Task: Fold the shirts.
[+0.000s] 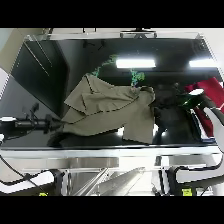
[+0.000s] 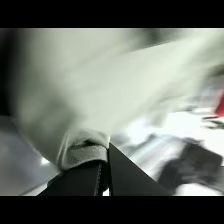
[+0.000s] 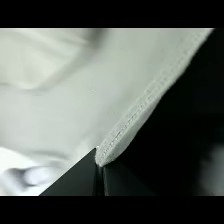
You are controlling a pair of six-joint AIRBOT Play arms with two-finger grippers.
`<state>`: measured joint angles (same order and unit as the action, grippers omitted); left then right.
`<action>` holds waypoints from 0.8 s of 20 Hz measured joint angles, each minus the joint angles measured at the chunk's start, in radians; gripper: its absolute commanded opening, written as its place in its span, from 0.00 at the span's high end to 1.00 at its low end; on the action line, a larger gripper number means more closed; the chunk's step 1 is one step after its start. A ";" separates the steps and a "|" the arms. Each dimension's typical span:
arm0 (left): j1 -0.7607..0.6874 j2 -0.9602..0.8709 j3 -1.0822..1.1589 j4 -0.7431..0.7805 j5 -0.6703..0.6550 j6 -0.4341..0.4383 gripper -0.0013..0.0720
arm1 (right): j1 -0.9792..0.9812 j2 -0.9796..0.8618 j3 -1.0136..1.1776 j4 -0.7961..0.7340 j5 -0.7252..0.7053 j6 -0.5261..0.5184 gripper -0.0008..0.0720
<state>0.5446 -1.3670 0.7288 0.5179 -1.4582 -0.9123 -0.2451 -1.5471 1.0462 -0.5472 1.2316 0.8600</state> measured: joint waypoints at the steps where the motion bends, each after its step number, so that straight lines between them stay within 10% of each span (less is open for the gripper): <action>1: 0.000 0.021 0.021 -0.117 -0.057 0.033 0.95 | -0.014 0.042 0.017 0.061 0.046 0.000 0.96; 9: 0.031 0.402 0.257 -1.115 -0.344 0.128 0.95 | -0.309 0.684 0.090 0.814 0.103 -0.123 0.96; 16: 0.097 0.600 0.440 -1.188 -0.211 0.074 0.95 | -0.397 1.051 0.096 0.827 -0.070 -0.176 0.96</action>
<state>0.6411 -0.7670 1.1687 -0.6701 -1.6695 -0.8379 -0.6422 -0.4961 1.1419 0.2794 1.1618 0.6838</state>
